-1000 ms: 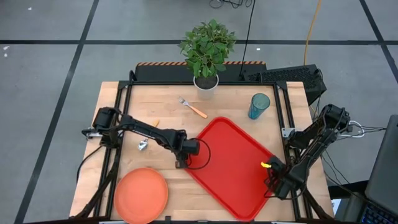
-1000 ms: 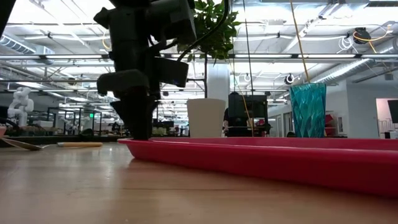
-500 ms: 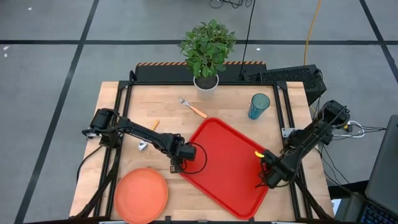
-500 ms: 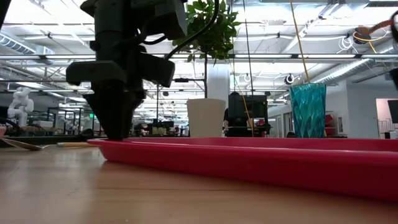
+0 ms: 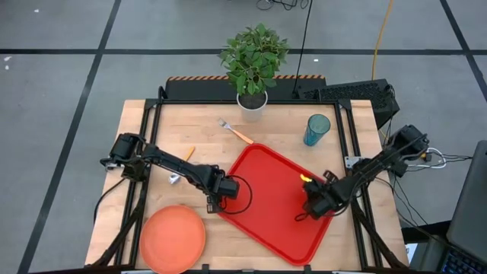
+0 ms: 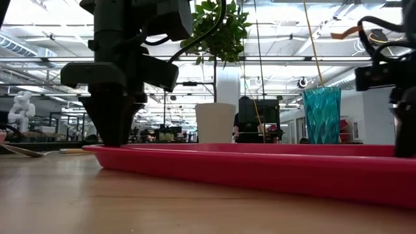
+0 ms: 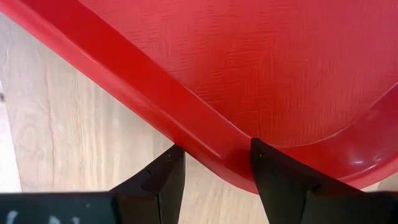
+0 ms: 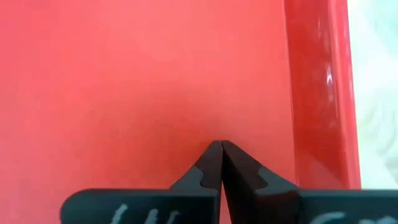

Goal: Pick and place plate/cup/fork/spoon on tray
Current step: Move the red tray to the center of the table

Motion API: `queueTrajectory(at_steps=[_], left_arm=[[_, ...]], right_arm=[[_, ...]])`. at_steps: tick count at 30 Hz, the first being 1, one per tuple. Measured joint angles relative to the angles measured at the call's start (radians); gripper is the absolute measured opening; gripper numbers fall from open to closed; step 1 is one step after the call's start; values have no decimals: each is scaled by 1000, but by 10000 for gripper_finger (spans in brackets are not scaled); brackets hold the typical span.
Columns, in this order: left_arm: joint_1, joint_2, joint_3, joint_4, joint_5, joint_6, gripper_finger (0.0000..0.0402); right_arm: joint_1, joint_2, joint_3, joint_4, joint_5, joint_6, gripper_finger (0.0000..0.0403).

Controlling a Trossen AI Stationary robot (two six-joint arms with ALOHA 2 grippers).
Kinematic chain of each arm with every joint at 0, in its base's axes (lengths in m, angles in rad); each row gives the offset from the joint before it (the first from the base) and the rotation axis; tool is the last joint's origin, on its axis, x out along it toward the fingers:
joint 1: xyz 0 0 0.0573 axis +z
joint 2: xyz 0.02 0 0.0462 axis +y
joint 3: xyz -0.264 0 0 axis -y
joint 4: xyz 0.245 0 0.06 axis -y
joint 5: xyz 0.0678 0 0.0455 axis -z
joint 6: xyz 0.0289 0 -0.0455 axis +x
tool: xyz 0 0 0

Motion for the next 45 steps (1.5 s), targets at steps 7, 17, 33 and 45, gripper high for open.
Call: queueTrajectory(at_steps=[7, 17, 33, 45], left_arm=[[-2, -16, 3, 28, -34, -17, 173], [-7, -44, -2, 8, -85, -61, 172], [-3, -45, 0, 6, -133, -58, 172], [-2, -47, 1, 5, -134, 12, 172]], right_arm=[[-9, -47, 55, -212, -36, 18, 0], [46, -138, 212, -490, -153, 233, 0], [292, -142, 155, -383, -324, 555, 106], [359, -147, -62, -44, -350, 648, 193]])
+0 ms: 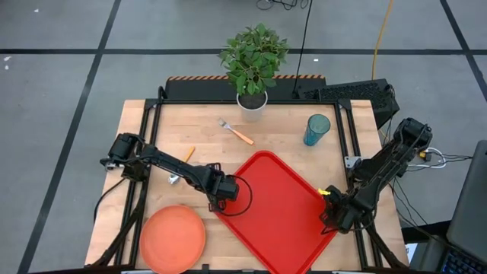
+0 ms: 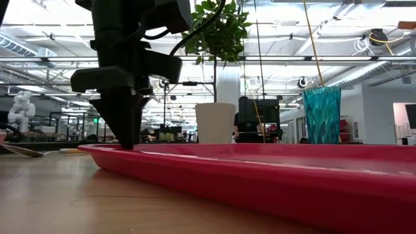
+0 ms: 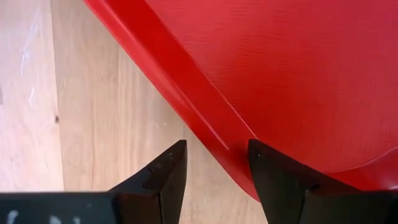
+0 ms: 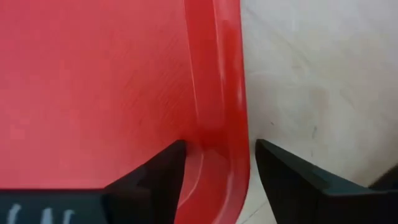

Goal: Pick and place plate/cup/fork/spoon on tray
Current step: Move the red tray to the center of the table

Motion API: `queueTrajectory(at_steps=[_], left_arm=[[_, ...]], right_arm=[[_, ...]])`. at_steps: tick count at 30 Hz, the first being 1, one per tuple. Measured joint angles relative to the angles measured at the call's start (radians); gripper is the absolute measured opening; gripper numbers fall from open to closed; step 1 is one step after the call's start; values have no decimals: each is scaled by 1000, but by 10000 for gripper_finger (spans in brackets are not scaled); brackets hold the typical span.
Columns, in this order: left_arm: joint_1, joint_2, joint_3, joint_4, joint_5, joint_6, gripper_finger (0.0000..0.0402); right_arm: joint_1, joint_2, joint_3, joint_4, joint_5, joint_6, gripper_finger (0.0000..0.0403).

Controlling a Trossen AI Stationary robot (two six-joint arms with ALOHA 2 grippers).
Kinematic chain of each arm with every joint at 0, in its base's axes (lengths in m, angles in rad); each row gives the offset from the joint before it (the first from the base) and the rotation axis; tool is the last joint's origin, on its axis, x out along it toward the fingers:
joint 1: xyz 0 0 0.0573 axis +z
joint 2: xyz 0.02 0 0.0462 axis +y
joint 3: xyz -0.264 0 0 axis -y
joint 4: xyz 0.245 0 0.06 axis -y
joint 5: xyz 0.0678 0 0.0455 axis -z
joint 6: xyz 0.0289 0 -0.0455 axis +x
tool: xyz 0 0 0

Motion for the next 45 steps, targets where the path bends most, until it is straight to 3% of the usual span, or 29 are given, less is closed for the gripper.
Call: queueTrajectory(at_steps=[6, 17, 26, 38, 45], left_arm=[[0, 0, 1, 0, -4, 109, 172], [0, -1, 1, -11, -8, 192, 172], [4, -1, 1, -14, -8, 162, 172], [10, -1, 8, 0, -8, 194, 172], [10, -1, 22, 31, -9, 271, 172]], right_arm=[[9, 1, -32, 9, -11, 4, 166], [9, 2, -34, 36, -23, -4, 39], [-44, 4, -35, 32, 7, -77, 39], [-274, 4, -35, -15, 75, -524, 39], [-391, 4, -28, -34, 95, -707, 39]])
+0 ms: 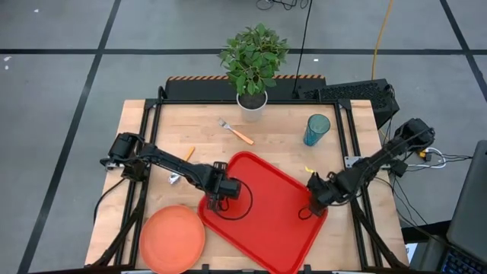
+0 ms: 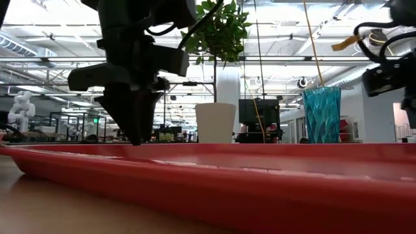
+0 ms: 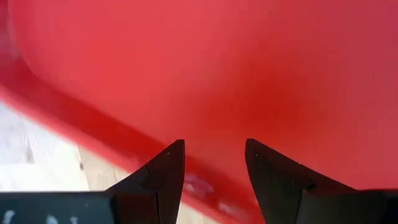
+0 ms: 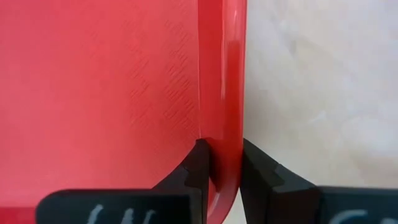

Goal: Pick and place plate/cup/fork/spoon on tray
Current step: Move the red tray to the center of the table

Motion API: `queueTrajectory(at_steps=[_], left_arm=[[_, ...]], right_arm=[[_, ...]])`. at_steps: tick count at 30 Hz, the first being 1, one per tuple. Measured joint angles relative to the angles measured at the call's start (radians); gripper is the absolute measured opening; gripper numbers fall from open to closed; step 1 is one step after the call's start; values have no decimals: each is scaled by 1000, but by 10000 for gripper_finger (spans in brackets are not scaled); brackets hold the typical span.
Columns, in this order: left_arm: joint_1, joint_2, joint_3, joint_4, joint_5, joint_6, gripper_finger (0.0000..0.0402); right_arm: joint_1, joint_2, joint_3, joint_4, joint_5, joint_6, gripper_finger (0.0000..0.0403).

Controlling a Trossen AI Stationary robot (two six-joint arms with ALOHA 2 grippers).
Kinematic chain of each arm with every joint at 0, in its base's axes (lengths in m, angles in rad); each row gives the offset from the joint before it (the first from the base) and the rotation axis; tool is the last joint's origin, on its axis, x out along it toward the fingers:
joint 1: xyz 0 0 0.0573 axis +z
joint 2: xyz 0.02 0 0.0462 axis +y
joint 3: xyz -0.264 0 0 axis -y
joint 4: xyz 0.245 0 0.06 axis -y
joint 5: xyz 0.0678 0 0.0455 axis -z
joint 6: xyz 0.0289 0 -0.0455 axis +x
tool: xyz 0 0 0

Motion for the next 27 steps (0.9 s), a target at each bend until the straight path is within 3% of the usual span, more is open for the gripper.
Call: queueTrajectory(at_steps=[9, 17, 27], left_arm=[[0, -1, 0, 111, -2, 118, 172], [0, -74, 2, 222, -2, 141, 172], [-6, -218, 2, 256, -1, 145, 172]], right_arm=[[-141, 2, 97, -9, 90, -271, 40], [-278, 2, 187, -1, 93, -517, 40], [-376, 1, 194, -110, 92, -582, 40]])
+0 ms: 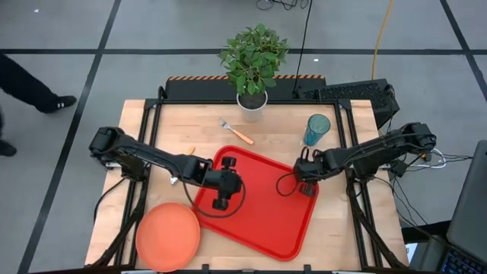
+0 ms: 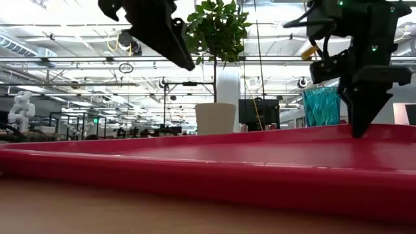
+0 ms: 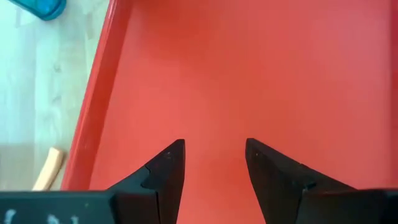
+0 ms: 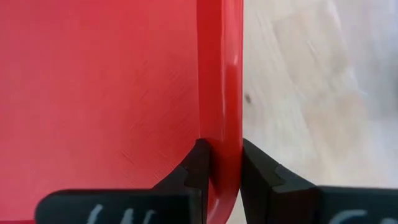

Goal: Pick and place plate/cup/fork/spoon on tray
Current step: Move the red tray to the center of the table

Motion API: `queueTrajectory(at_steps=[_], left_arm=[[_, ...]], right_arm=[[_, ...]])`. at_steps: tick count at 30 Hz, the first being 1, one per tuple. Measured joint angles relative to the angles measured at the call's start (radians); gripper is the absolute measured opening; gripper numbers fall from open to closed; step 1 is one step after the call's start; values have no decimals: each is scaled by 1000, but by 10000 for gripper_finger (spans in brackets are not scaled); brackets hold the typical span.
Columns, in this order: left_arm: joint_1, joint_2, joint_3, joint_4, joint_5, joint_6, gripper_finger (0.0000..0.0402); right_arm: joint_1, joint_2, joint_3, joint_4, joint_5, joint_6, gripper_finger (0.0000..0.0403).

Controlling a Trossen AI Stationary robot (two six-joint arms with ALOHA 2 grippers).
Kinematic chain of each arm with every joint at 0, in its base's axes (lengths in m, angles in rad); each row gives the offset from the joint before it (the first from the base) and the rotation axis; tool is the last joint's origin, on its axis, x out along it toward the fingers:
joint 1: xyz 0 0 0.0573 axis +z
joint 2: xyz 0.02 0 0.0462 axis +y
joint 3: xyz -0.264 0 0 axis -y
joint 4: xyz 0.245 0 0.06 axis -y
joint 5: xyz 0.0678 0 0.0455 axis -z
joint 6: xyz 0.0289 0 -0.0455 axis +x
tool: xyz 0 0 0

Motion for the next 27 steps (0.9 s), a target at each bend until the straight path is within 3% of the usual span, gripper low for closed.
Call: queueTrajectory(at_steps=[27], left_arm=[[-30, -16, 0, 1, 3, -2, 172]], right_arm=[[-50, 0, -2, -70, 27, -303, 40]])
